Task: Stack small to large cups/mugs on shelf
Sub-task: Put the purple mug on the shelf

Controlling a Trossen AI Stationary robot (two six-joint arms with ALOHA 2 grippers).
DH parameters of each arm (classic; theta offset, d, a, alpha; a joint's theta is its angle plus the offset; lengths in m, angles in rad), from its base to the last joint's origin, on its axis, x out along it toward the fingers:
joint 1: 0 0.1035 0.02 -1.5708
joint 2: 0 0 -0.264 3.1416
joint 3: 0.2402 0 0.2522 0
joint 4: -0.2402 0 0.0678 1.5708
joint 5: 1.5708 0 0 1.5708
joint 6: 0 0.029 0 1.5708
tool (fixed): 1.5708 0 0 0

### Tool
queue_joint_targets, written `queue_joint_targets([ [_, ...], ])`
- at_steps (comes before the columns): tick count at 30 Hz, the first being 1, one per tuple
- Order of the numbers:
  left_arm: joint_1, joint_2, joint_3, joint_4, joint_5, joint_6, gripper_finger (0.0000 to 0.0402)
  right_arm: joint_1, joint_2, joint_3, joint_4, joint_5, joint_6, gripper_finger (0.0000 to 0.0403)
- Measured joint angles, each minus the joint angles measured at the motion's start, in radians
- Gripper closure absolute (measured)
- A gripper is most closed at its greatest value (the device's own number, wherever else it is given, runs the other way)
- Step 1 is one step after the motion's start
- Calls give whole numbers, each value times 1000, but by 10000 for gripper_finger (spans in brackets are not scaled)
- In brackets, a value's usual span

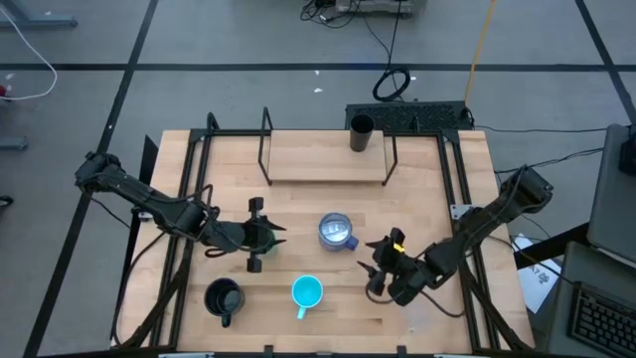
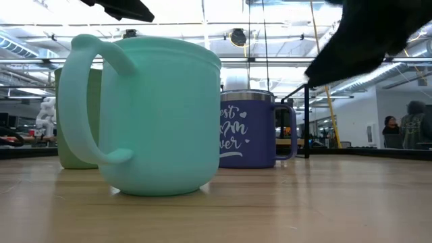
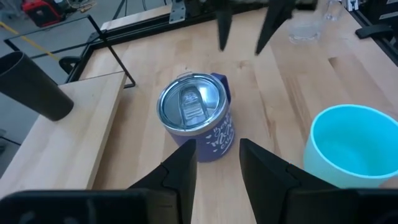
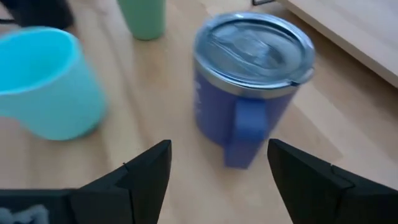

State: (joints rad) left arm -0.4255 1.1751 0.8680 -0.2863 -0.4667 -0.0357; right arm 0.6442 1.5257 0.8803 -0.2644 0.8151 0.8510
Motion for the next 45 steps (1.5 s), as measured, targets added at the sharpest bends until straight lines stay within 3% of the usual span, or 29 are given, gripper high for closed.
queue_joint_targets([
  [9,0,0,0,0,-3,5,277,-113,0,-168,267,23,-107,145],
  [17,0,0,0,2,-5,15,277,-159,0,-269,548,-84,-211,145],
  [24,0,0,0,3,-5,15,277,-186,0,-296,596,-85,-244,158],
  [38,0,1,0,18,-5,19,277,-200,2,-296,630,-89,-271,254],
  [45,0,1,0,43,-5,30,277,-229,69,-295,730,-113,-313,246],
])
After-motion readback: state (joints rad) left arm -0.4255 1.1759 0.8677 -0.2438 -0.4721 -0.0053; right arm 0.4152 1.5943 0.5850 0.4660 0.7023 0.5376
